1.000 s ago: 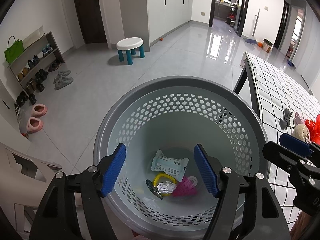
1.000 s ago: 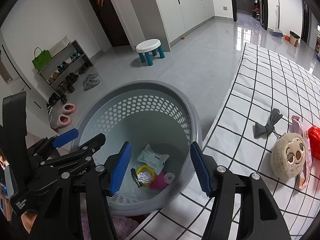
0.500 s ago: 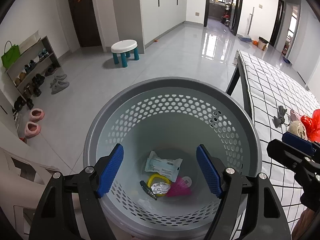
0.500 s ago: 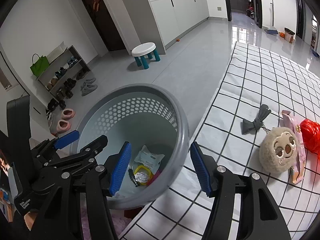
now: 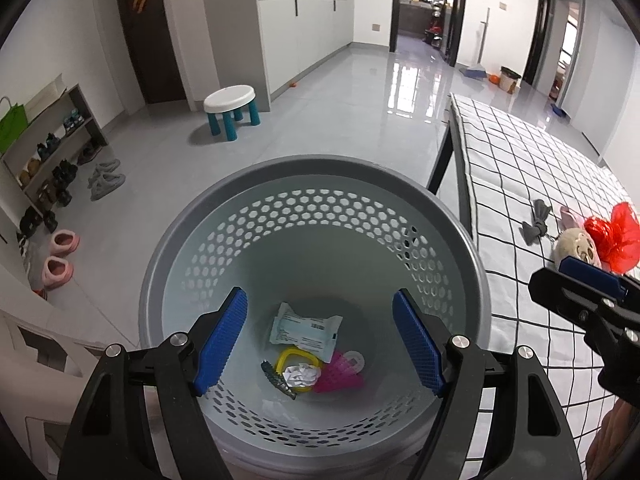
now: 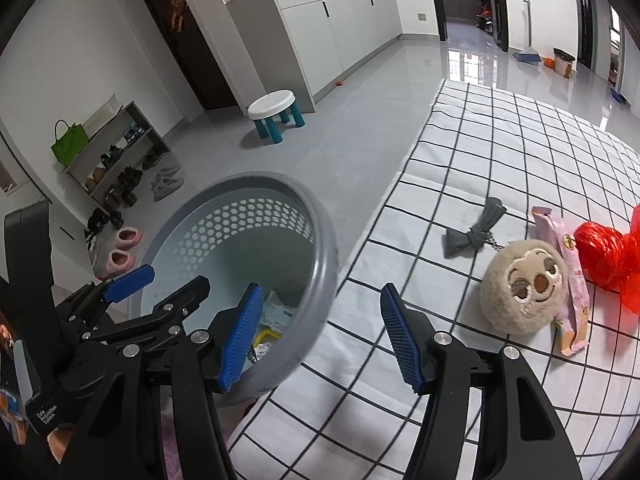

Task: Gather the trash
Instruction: 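Move both tools back toward the plush sloth and pink wrapper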

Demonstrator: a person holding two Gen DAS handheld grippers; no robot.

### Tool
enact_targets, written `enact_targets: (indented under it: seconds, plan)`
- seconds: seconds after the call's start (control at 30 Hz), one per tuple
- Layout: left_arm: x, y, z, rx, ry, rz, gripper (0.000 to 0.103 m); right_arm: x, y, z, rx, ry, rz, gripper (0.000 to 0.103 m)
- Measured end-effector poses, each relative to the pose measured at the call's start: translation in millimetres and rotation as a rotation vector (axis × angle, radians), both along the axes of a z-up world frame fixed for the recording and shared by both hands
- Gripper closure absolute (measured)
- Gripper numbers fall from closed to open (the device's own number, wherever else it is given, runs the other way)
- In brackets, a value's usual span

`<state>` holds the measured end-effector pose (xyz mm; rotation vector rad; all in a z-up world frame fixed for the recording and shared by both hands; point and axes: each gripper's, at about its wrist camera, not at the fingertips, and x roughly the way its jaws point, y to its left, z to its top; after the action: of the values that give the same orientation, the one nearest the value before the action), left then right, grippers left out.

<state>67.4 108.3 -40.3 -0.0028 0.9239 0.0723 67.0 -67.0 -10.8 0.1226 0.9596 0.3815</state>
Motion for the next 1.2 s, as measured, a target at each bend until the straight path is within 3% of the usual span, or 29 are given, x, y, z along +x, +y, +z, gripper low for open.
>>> enact_targets:
  seconds: [0.63, 1.2]
  plan:
    - [-1.1, -46.2, 7.7, 0.027, -0.020, -0.109, 0.027, -5.6, -43.3, 8.7, 0.009, -0.022, -0.078, 0.044]
    - [-2.3, -127.8, 12.5, -0.012, -0.040, -0.269, 0.023, -29.5, -145.0, 9.2, -0.013, -0.012, -0.317, 0.044]
